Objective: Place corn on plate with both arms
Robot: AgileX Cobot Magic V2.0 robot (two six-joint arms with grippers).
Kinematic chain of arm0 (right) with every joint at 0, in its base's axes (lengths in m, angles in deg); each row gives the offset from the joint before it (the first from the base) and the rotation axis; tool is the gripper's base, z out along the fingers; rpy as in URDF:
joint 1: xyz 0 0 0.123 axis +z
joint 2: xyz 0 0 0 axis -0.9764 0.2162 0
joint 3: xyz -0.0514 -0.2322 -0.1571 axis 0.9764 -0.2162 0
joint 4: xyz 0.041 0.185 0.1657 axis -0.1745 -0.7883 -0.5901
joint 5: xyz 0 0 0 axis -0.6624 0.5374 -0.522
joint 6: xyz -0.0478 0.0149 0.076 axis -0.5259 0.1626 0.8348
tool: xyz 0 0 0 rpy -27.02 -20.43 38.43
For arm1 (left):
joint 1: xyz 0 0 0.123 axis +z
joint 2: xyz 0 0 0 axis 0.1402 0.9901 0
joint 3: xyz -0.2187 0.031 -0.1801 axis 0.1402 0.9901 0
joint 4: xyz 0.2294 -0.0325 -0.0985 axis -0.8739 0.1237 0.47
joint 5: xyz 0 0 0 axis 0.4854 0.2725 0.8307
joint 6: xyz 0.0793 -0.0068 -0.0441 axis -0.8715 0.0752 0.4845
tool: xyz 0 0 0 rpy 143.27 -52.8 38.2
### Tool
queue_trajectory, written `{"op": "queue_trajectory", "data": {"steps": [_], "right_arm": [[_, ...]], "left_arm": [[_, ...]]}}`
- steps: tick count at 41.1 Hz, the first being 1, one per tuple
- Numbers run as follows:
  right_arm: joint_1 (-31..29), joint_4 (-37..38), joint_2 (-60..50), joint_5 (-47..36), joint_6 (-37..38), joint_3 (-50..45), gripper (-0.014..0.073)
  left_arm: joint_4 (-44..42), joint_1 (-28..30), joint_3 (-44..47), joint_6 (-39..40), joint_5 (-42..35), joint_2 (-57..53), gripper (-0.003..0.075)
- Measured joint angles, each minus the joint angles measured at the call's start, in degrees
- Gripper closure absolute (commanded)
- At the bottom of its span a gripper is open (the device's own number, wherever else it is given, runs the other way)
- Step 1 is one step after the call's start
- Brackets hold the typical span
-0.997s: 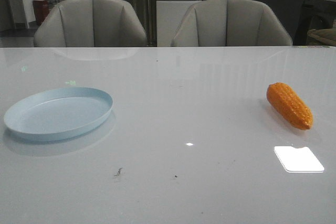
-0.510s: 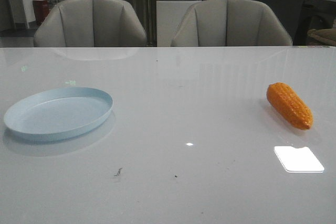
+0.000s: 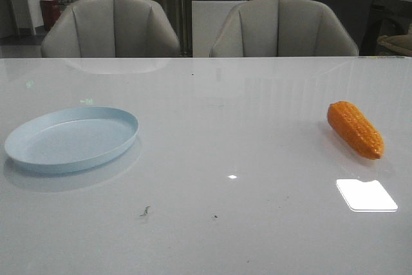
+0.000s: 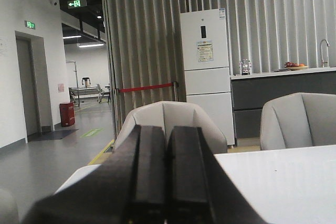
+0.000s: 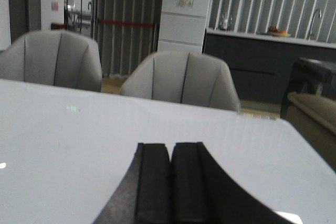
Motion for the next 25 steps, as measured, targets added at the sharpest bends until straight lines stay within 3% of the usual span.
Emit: {"op": "queue_trajectory", "data": {"steps": [10,25], "right_arm": [[0.0,0.1,2.72,5.86,0.0,14.94,0.0538],[0.0,0.41,29.34,7.25,0.0,32.38,0.0538]], "left_arm": [[-4.07,0.0,-13.73,0.0,7.82,2.39,0.0631],[-4.96,0.0,-32.11,0.0,6.19,25.33,0.0631]]}}
